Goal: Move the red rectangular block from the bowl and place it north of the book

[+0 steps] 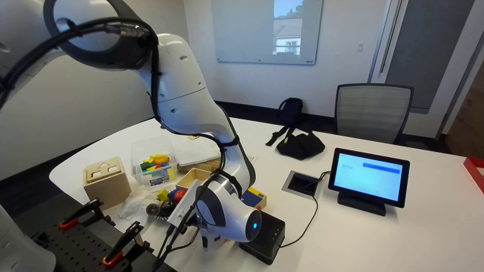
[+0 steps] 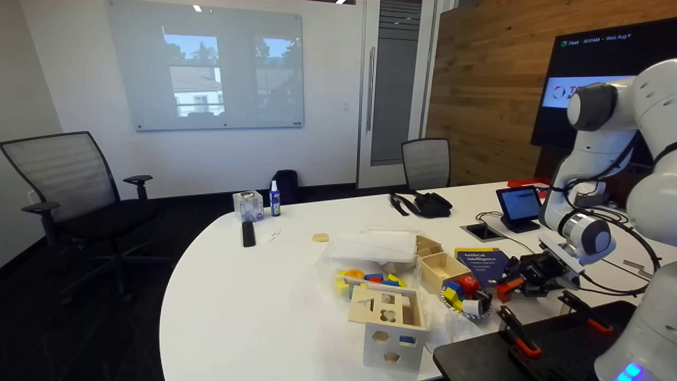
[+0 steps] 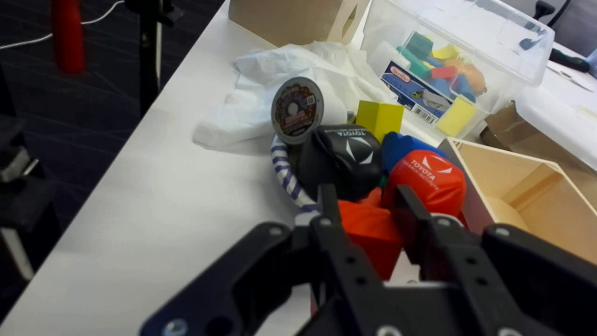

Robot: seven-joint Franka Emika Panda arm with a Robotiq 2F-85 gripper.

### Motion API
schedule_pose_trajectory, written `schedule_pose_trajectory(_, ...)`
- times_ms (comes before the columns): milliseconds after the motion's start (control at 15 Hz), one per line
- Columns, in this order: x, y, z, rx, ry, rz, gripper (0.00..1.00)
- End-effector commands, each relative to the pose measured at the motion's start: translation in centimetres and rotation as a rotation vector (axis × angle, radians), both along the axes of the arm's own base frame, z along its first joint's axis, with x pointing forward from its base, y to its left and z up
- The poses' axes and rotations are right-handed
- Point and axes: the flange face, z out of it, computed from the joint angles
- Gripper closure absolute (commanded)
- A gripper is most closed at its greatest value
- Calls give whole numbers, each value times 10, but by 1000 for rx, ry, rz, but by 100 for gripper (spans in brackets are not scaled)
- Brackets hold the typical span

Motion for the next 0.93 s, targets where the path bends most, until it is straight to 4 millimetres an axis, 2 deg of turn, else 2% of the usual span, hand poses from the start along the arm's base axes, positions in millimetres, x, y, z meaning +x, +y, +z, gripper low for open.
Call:
schedule_pose_trajectory(0,0,-8,-13,20,28,-17,91)
schedule_pose_trajectory(267,-1,-10,-26,22,36,-18,91)
schedule_pose_trajectory(533,1,-10,-27,31,26,-14,91)
schedule_pose_trajectory(600,2,-10,-25,23,21,-9,41)
schedule_pose_trajectory(733,2,-12,-22,20,16,-8,33)
schedule_pose_trajectory(867,5,-14,-15,12,-1,-5,18)
